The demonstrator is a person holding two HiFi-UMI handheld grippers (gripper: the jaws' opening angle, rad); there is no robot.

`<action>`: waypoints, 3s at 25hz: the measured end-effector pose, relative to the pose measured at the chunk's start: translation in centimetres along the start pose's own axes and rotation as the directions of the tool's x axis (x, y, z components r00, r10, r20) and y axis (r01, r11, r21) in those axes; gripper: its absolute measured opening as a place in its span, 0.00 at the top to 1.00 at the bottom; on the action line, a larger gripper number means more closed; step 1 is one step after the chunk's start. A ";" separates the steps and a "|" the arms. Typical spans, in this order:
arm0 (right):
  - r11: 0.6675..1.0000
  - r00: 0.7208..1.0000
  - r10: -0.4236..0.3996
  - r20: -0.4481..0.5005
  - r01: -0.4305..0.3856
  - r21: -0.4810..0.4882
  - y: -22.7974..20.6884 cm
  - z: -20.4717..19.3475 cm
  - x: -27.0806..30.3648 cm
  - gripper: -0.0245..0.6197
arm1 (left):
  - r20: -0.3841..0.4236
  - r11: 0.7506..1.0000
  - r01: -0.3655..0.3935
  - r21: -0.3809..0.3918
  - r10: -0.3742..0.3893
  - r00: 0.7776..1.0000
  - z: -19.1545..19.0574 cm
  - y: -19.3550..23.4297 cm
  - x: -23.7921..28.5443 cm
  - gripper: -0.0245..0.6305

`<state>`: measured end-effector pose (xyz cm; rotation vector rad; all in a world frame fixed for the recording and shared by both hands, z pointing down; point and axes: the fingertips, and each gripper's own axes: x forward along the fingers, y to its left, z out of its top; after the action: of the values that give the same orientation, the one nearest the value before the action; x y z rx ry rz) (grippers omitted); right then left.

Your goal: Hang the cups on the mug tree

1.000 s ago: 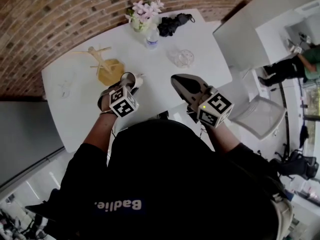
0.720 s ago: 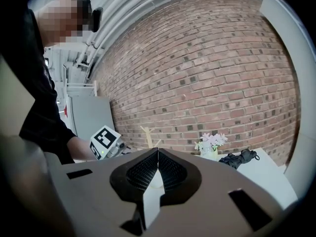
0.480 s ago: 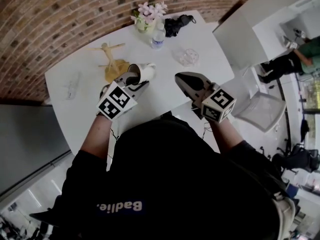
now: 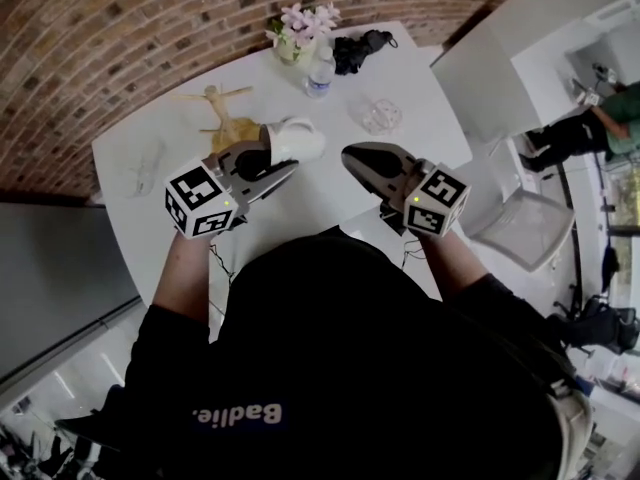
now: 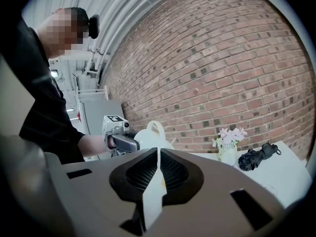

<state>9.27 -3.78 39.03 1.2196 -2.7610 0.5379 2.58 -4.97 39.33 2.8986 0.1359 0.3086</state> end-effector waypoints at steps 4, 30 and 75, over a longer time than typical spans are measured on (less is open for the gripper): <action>0.997 0.997 0.081 -0.012 -0.081 0.004 -0.7 0.6 0.5 0.85 | 0.053 0.999 0.030 -0.031 -0.029 0.998 1.1 -0.2 0.2 0.88; 0.879 0.884 0.467 -0.010 -0.464 0.108 -1.5 2.8 6.1 0.50 | 0.225 0.988 0.127 -0.087 -0.104 0.969 5.4 2.1 -0.5 0.88; 0.925 0.928 0.359 -0.099 -0.368 -0.097 -3.5 5.9 12.8 0.51 | 0.427 0.876 -0.095 -0.472 0.322 0.845 3.2 11.0 -3.6 0.62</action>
<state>3.49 -16.99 37.16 0.6453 -2.9140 0.4338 0.51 -16.69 38.12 2.4385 -0.3119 -0.3439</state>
